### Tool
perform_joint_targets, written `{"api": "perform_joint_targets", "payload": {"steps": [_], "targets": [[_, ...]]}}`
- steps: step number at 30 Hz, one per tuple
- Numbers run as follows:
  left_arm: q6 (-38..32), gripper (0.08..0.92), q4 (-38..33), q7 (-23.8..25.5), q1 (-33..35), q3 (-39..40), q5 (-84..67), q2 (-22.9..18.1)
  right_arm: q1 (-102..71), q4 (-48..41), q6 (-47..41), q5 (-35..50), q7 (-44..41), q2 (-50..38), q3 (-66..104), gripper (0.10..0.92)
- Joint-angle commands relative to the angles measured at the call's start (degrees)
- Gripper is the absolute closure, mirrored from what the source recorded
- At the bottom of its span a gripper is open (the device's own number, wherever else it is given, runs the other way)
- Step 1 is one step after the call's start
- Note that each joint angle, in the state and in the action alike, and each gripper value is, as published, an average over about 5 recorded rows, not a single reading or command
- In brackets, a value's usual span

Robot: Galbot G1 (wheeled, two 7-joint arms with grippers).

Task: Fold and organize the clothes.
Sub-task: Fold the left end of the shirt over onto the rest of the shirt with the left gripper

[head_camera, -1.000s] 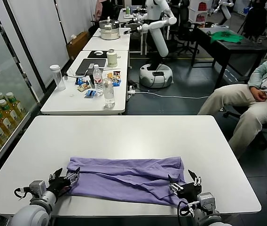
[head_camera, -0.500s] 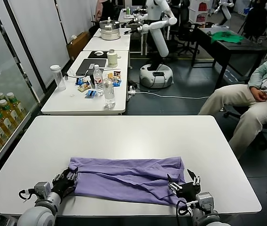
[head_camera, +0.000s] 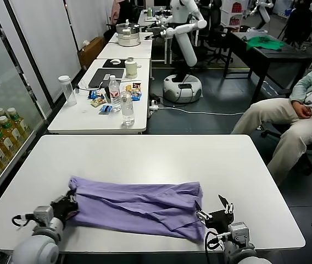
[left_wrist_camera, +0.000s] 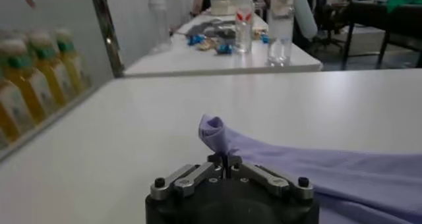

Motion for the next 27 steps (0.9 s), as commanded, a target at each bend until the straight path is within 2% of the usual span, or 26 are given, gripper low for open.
{"api": "perform_joint_targets", "payload": {"steps": [1, 4, 7, 11, 14, 19, 27], "targets": [[-0.01, 0.888, 0.66, 1.68, 2.55, -20.51, 13.70, 4.38, 1.03, 0.27, 0.00, 0.37, 0.02, -0.49, 0.39, 0.203], [0.29, 0.888, -0.52, 1.56, 3.49, -21.77, 13.50, 4.72, 1.45, 0.09, -0.01, 0.48, 0.02, -0.48, 0.39, 0.203], [1.71, 0.888, -6.21, 1.17, 4.54, -18.52, 9.70, 3.26, 1.62, -0.05, -0.01, 0.44, 0.04, -0.34, 0.28, 0.203], [3.38, 0.888, -16.75, 0.65, 4.85, -9.27, -7.97, -0.24, 1.10, 0.22, 0.00, 0.34, 0.07, -0.22, 0.61, 0.203], [3.59, 0.888, -20.34, -0.44, 3.53, -0.35, -16.75, -2.35, 0.43, 0.57, 0.00, 0.26, 0.12, -0.27, 1.13, 0.203], [3.59, 0.888, -17.32, -2.81, -0.67, 10.18, -17.03, -5.24, -0.43, 0.93, 0.00, -0.08, 0.24, 0.15, 1.59, 0.203], [3.56, 0.888, -11.76, -3.58, -4.34, 18.80, -12.58, -9.45, -0.72, 0.49, 0.01, -0.53, 0.51, 1.02, 1.96, 0.203]]}}
